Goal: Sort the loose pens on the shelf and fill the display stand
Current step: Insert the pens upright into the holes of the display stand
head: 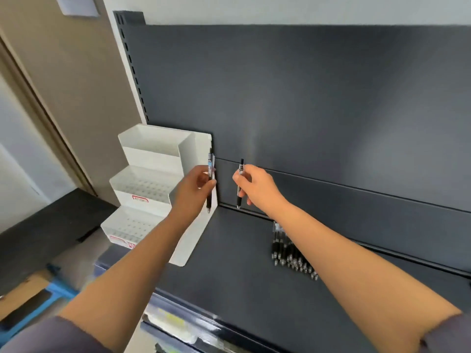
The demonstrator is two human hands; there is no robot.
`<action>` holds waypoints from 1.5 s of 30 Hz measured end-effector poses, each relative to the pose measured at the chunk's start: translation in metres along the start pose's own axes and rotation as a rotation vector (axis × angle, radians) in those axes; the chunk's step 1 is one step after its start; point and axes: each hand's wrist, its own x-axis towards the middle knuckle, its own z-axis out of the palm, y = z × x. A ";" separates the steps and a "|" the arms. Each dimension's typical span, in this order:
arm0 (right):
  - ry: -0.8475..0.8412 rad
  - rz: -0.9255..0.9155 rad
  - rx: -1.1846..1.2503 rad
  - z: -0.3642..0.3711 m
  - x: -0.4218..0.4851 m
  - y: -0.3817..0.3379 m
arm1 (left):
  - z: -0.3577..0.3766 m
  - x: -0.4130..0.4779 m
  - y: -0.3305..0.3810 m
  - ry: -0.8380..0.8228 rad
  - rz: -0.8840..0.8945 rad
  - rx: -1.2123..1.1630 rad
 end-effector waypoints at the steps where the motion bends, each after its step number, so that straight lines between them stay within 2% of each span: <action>1: -0.003 -0.030 -0.021 0.012 0.007 -0.012 | -0.017 0.006 -0.004 0.029 -0.006 -0.029; 4: -0.011 -0.095 -0.012 0.050 0.031 -0.044 | -0.061 0.024 -0.016 0.075 -0.019 -0.097; 9: 0.036 -0.183 -0.022 0.123 0.075 -0.089 | -0.127 0.065 -0.050 0.045 0.016 -0.154; 17: 0.176 -0.141 -0.067 0.191 0.127 -0.128 | -0.210 0.133 -0.094 -0.023 0.102 -0.233; 23: 0.237 -0.152 -0.162 0.208 0.143 -0.136 | -0.217 0.155 -0.113 -0.024 0.227 -0.188; 35: 0.269 -0.098 -0.199 0.234 0.158 -0.131 | -0.211 0.171 -0.145 -0.116 0.289 0.068; 41: 0.275 -0.118 -0.331 0.244 0.159 -0.124 | -0.205 0.165 -0.159 -0.155 0.279 0.187; 45: 0.250 -0.119 -0.497 0.247 0.163 -0.122 | -0.201 0.160 -0.161 -0.113 0.315 0.220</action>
